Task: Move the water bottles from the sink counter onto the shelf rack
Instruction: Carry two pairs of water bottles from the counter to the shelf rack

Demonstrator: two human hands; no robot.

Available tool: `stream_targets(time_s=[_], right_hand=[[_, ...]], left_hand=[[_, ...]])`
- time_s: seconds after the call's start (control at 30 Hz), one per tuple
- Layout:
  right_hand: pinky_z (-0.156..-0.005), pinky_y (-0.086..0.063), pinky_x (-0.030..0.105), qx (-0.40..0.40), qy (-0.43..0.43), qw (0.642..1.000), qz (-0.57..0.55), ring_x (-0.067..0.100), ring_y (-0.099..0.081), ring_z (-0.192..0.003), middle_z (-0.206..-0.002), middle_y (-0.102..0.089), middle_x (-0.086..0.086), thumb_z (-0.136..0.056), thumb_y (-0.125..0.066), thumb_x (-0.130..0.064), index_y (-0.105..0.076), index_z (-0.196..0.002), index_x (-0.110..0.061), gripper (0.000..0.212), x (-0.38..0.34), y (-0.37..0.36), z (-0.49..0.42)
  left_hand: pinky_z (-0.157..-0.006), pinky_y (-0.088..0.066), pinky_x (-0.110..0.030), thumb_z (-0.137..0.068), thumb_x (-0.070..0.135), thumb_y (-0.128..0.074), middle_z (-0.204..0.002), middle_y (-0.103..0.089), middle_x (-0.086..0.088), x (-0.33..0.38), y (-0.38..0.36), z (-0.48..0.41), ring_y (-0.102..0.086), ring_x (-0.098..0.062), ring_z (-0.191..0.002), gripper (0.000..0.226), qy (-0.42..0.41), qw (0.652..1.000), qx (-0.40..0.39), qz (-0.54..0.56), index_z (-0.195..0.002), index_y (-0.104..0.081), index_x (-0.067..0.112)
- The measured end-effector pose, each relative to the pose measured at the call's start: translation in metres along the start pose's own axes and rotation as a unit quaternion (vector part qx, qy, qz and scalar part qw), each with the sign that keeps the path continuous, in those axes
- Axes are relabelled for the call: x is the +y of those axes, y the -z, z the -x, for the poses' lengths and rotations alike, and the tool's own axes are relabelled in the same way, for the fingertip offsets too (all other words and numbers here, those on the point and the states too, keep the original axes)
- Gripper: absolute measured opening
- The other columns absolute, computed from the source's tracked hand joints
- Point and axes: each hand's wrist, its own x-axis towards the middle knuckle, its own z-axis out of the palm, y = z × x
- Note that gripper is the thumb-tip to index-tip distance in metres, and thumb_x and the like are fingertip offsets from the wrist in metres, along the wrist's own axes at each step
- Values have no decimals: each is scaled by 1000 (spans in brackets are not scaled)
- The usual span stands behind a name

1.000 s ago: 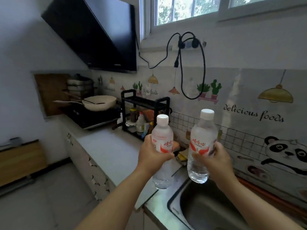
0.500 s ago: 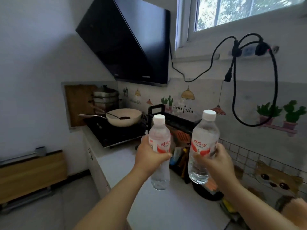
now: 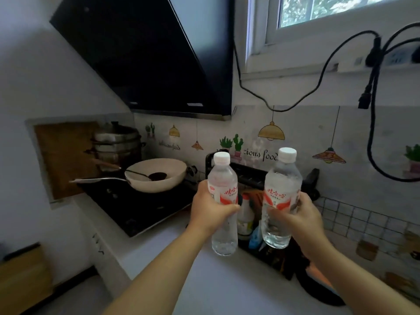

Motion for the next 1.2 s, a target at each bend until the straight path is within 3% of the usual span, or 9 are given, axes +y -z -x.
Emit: stream_targets(time_s=[0.1, 0.27, 0.43, 0.5, 0.63, 0.7, 0.9, 1.07, 1.2], right_hand=[[-86, -52, 43, 28, -23, 999, -10, 26, -59, -103, -110, -61, 6, -70, -79, -15, -51, -115, -16, 53, -7, -30, -12], [-91, -52, 48, 56, -29, 998, 2, 25, -59, -105, -111, -62, 5, -68, -80, -16, -51, -115, -17, 55, -16, -61, -35], [-92, -52, 47, 65, -9, 998, 11, 24, -60, -104, -112, -62, 5, -69, -80, -14, -51, -114, -19, 54, -19, -82, -70], [-88, -53, 43, 65, 4, 998, 6, 21, -60, -101, -109, -63, 3, -70, -79, -13, -51, -115, -19, 53, -18, -88, -88], [-67, -48, 22, 70, 29, 997, -2, 8, -60, -92, -97, -62, -9, -72, -77, -10, -50, -108, -24, 47, -21, -100, -129], [-66, -47, 21, 72, 34, 997, -8, 8, -60, -91, -98, -62, -8, -71, -77, -9, -51, -109, -23, 48, -24, -103, -147], [-67, -47, 21, 85, 33, 996, -20, 11, -60, -91, -98, -62, -6, -70, -77, -7, -50, -108, -23, 49, -25, -112, -207], [-73, -52, 28, 88, 14, 995, -37, 14, -64, -92, -99, -67, -2, -69, -77, -3, -56, -101, -25, 44, -15, -119, -247], [-83, -53, 35, 86, -12, 995, -51, 16, -64, -96, -103, -68, 0, -67, -79, -4, -56, -105, -24, 48, -3, -130, -274]], left_hand=[[-89, -53, -39, -60, 21, -85, -112, -63, -1, -13, 16, -39, -61, -19, -104, 67, -22, 999, -21, -16, -116, -49, 19], [-91, -54, -39, -60, 18, -86, -110, -64, -2, -27, 26, -95, -62, -17, -103, 65, -53, 997, -49, 20, -114, -51, 17], [-85, -50, -30, -63, 20, -85, -113, -60, 0, -32, 24, -154, -59, -15, -104, 70, -85, 992, -74, 49, -120, -46, 17], [-83, -51, -29, -61, 24, -86, -112, -61, 1, -34, 19, -179, -61, -15, -103, 71, -101, 991, -81, 45, -120, -47, 16], [-83, -57, -32, -52, 39, -84, -109, -66, 2, -29, 5, -232, -65, -12, -99, 77, -124, 987, -95, 41, -118, -51, 17], [-83, -59, -36, -49, 45, -82, -108, -68, 2, -23, 1, -254, -67, -11, -98, 79, -134, 985, -102, 34, -118, -54, 17], [-85, -53, -32, -62, 21, -85, -112, -63, -1, -19, -20, -321, -62, -16, -101, 71, -134, 982, -121, 59, -122, -47, 16], [-81, -50, -27, -62, 13, -85, -113, -63, -2, -31, -40, -369, -61, -17, -102, 72, -125, 975, -171, 70, -123, -46, 15], [-89, -51, -36, -62, 11, -83, -114, -61, -2, -43, -56, -403, -60, -19, -105, 73, -124, 963, -229, 64, -124, -44, 19]])
